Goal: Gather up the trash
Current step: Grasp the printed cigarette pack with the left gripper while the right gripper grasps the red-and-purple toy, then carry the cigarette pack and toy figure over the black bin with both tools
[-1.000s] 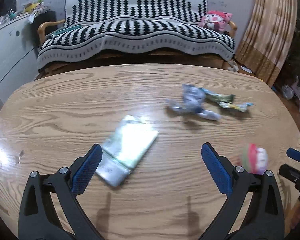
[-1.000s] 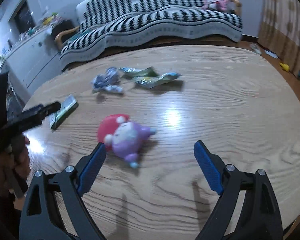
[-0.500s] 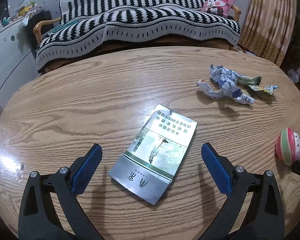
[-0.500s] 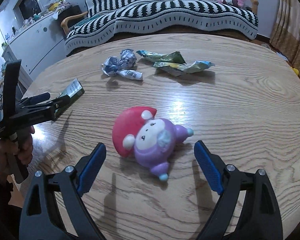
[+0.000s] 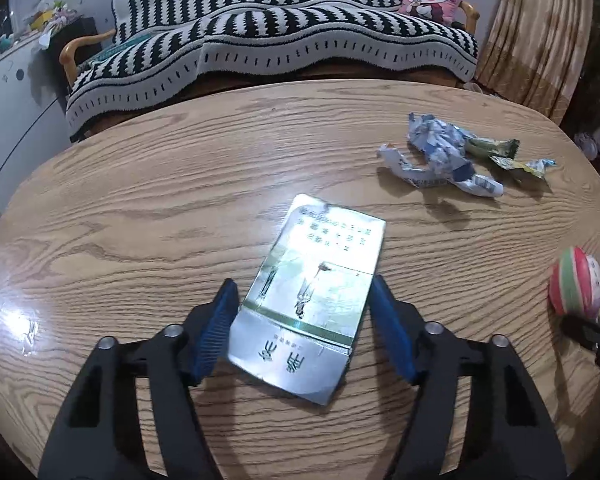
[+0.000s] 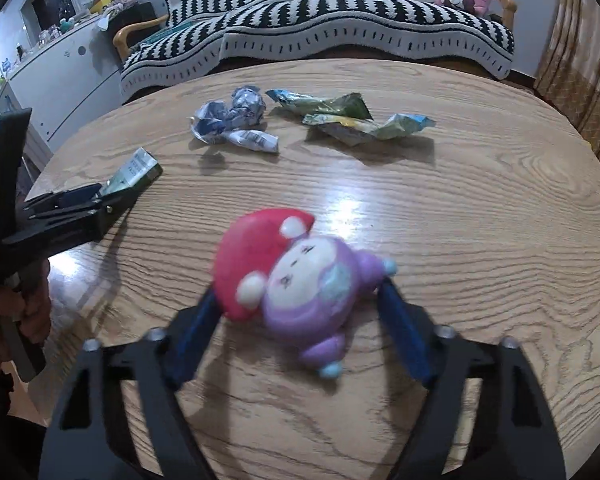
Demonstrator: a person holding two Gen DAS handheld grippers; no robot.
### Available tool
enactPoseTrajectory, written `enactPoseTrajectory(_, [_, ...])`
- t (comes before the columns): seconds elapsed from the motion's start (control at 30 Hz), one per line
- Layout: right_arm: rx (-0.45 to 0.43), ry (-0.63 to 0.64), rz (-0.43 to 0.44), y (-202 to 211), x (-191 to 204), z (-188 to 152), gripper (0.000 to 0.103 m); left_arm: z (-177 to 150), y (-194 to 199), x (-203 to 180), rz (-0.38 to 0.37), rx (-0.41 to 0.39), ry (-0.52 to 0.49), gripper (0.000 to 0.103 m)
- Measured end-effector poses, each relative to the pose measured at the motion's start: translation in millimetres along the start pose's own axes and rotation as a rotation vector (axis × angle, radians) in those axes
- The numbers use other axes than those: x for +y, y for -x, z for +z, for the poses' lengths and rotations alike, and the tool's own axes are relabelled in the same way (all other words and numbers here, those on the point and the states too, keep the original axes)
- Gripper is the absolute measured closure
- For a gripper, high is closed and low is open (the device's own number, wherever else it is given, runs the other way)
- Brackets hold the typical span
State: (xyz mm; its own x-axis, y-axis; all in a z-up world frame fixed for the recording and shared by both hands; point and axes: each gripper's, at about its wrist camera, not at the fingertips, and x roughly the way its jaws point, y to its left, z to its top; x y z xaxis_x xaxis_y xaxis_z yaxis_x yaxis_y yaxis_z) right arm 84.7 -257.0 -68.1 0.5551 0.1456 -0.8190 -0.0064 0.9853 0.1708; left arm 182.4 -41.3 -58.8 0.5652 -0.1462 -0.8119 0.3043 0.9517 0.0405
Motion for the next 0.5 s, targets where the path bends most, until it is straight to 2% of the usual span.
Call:
enactPoseTrajectory(0.13, [-0.008,-0.005,-0.004,6.9,-1.1,0.1,0.048,-0.2,2.1,-6.7,0.006,0.008,0.001,0.043])
enactPoseTrajectory(0.33, [-0.048,-0.036,-0.005,31.3,-18.6,-2.3,0.05,3.8,19.9,-22.7,0.003,-0.016,0.005,0.043])
enactPoseTrajectory(0.5, [-0.08,-0.075,-0.031,56.8,-47.1,-10.9,0.05,7.5,48.3,-58.4,-0.041,-0.062,-0.028,0.043])
